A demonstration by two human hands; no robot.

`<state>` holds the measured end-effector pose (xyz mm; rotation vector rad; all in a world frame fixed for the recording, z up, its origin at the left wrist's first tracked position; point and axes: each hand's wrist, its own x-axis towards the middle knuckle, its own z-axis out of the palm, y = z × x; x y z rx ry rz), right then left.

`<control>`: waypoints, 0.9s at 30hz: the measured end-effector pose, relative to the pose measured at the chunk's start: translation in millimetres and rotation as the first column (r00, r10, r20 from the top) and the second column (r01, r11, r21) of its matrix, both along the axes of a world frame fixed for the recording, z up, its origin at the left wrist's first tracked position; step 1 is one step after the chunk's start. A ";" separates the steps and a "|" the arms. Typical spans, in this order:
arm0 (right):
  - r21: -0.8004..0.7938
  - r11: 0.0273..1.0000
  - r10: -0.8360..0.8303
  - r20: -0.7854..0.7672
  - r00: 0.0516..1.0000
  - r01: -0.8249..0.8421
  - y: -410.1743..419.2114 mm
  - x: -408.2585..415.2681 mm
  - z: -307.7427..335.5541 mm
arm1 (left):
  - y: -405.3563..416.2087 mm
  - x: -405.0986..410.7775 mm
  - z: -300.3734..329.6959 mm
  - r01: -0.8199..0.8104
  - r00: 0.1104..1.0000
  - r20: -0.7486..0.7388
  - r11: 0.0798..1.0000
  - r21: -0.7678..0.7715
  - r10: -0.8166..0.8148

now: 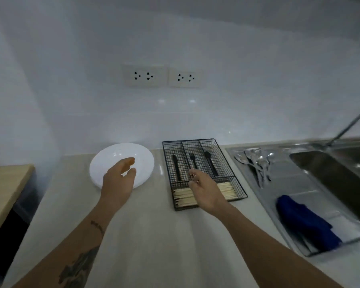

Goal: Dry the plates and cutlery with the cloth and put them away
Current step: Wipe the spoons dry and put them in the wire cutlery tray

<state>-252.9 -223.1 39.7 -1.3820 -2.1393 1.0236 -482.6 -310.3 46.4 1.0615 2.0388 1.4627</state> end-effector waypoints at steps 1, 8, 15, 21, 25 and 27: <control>-0.019 1.000 -0.006 0.002 1.000 0.006 -3.9 16.3 1.8 | -3.0 11.6 2.3 0.023 1.000 -0.020 1.000 -0.013 -0.024; -0.040 0.990 -0.133 0.058 0.989 0.135 -6.8 173.9 6.1 | 4.9 136.7 -0.3 0.190 0.981 0.033 0.982 -0.013 -0.189; 0.121 0.990 -0.100 0.277 0.956 0.069 26.4 314.9 -6.9 | 41.3 286.5 -17.2 0.228 0.969 0.106 0.973 -0.033 -0.223; 0.106 0.993 0.001 0.373 0.928 -0.043 63.6 369.1 -15.0 | 68.8 374.8 -23.7 0.233 0.964 0.155 0.968 -0.088 -0.218; 0.137 0.973 0.104 0.459 0.882 -0.186 87.8 372.8 -23.5 | 91.7 393.8 -27.5 0.209 0.972 0.136 0.967 -0.145 -0.190; 0.127 0.958 0.161 0.510 0.845 -0.259 97.7 371.3 -33.2 | 106.8 399.1 -33.1 0.202 0.976 0.116 0.966 -0.161 -0.185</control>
